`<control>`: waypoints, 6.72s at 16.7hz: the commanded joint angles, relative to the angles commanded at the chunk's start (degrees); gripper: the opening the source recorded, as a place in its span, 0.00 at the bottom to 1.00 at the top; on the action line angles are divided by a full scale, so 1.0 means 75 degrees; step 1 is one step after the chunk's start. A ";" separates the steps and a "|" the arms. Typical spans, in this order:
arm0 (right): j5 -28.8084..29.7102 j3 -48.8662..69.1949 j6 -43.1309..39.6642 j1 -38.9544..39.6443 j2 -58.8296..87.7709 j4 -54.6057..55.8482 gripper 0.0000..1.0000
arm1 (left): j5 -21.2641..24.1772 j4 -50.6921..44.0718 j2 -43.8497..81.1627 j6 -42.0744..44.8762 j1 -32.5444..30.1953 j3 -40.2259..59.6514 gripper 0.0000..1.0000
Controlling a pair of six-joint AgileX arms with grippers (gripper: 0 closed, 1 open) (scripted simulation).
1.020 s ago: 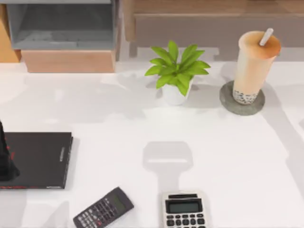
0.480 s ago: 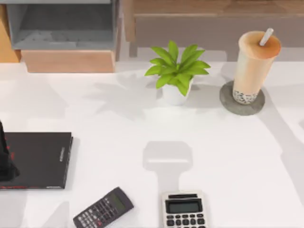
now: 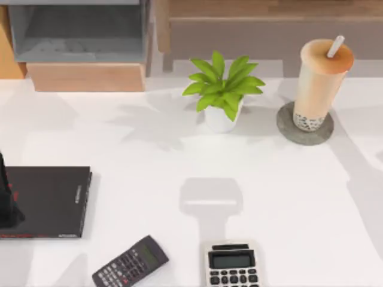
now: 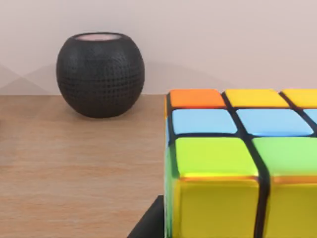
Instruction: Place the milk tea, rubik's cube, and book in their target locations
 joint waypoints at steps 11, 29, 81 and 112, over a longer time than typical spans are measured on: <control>-0.0400 0.2658 -0.0001 -0.0413 0.2256 -0.0485 0.00 | 0.0000 0.0000 0.0000 0.0000 0.0000 0.0000 1.00; -0.0400 0.2658 -0.0001 -0.0413 0.2256 -0.0485 1.00 | 0.0000 0.0000 0.0000 0.0000 0.0000 0.0000 1.00; -0.2588 -1.2190 -0.0115 -0.2340 -1.2804 -0.0681 1.00 | 0.0000 0.0000 0.0000 0.0000 0.0000 0.0000 1.00; -0.2588 -1.2190 -0.0115 -0.2340 -1.2804 -0.0681 1.00 | -0.1263 0.4959 1.4519 -0.0085 -0.1554 0.9542 1.00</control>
